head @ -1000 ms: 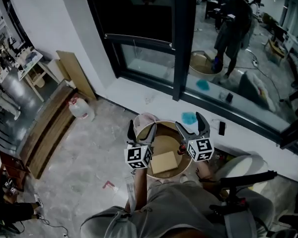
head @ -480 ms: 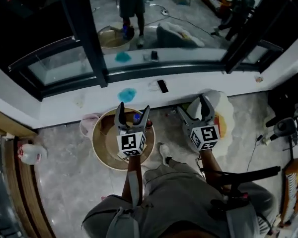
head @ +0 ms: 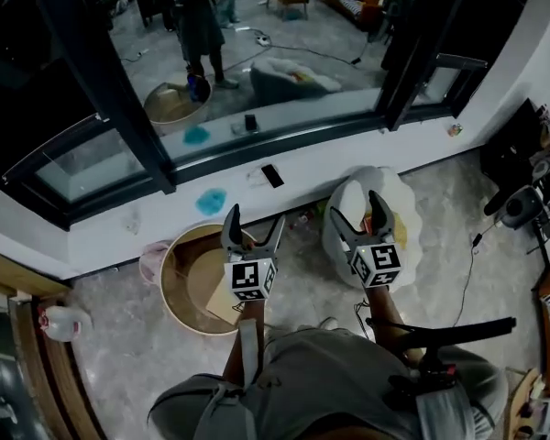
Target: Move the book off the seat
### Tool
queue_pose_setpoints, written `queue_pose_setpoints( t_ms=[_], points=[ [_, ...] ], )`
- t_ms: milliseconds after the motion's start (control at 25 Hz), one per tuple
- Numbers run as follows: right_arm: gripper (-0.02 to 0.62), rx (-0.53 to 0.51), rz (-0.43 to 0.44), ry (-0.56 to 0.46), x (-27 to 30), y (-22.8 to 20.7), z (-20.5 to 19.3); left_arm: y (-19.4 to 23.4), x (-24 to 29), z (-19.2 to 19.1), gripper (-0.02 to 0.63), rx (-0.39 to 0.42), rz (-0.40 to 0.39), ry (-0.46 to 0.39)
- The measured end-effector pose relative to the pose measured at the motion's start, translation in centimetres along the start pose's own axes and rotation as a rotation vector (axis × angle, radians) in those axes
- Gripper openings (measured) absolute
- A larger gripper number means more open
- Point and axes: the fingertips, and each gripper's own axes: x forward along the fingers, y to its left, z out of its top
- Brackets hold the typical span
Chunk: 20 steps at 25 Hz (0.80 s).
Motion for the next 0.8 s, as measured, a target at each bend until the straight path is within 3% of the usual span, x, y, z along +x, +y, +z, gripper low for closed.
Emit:
queue_pose_setpoints(
  t_ms=[280,400,560,800],
  points=[
    [0.436,0.081,0.027,-0.092,-3.8,-6.8,0.5,-9.9,1.4,1.1,0.454,0.075,0.018,-0.008],
    [0.436,0.123,-0.005,-0.103,-6.0,-10.6,-1.2,-14.4,1.9,0.5,0.437,0.097,-0.006,-0.007],
    [0.436,0.151,-0.038,-0.111,-9.0,-15.8,-3.2,-19.8,2.9,-2.0,0.353,0.094,-0.057,0.031],
    [0.436,0.191,-0.143,-0.116,-14.4,-23.2,-5.3,-25.0,5.0,-2.8,0.347,0.131,-0.116,0.07]
  ],
)
